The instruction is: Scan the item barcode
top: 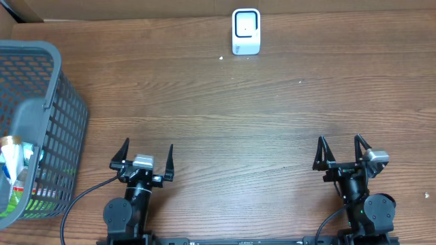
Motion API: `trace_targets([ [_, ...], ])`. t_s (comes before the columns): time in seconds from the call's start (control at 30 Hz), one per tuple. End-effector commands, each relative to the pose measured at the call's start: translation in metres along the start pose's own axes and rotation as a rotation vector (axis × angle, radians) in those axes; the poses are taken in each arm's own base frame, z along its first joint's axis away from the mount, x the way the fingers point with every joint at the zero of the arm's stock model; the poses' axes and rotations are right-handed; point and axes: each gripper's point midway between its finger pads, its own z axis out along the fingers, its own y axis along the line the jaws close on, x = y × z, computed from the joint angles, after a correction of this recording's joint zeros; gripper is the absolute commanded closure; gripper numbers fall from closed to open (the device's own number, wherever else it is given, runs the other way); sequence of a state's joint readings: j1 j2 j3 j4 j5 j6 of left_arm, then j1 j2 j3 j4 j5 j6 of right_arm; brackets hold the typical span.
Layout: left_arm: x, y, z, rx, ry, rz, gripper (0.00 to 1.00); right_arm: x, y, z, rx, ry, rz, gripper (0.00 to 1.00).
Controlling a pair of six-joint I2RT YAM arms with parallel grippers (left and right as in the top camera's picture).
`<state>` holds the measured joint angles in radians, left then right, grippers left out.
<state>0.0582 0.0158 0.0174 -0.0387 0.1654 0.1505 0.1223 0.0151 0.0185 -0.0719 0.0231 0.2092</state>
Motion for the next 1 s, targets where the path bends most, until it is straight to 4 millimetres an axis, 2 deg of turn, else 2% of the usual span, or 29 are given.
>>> trace_targets([
  [0.0,-0.006,-0.003,-0.001,0.015,-0.022,-0.071,0.00,0.004,-0.003,0.000,0.013,0.006,0.000,0.00],
  [0.1,-0.018,-0.001,-0.004,0.013,-0.035,-0.082,0.00,-0.001,-0.001,-0.001,0.007,-0.006,0.001,0.00],
  [0.23,-0.030,0.005,-0.009,-0.014,-0.020,-0.083,0.00,-0.021,0.005,-0.004,-0.002,-0.035,0.001,0.00],
  [0.4,-0.043,0.008,-0.013,-0.016,0.050,-0.093,0.00,-0.054,0.017,-0.008,-0.023,-0.046,0.000,0.00],
  [0.43,-0.051,0.009,-0.012,-0.012,0.076,-0.098,0.00,-0.066,0.021,-0.008,-0.022,-0.039,0.000,0.00],
  [0.53,-0.072,0.013,-0.008,-0.009,0.110,-0.103,0.01,-0.086,0.028,-0.002,-0.026,-0.027,-0.005,0.00],
  [0.63,-0.097,0.018,0.004,-0.004,0.156,-0.109,0.00,-0.105,0.040,0.010,-0.057,0.009,-0.047,0.00],
  [0.67,-0.114,0.023,0.016,0.002,0.207,-0.117,0.00,-0.114,0.048,0.021,-0.072,0.052,-0.059,0.00],
  [0.73,-0.132,0.028,0.028,0.009,0.270,-0.126,0.00,-0.124,0.055,0.036,-0.082,0.109,-0.056,0.00],
  [0.97,-0.205,0.049,0.069,0.026,0.502,-0.130,0.00,-0.146,0.081,0.082,-0.129,0.373,-0.025,0.00],
])
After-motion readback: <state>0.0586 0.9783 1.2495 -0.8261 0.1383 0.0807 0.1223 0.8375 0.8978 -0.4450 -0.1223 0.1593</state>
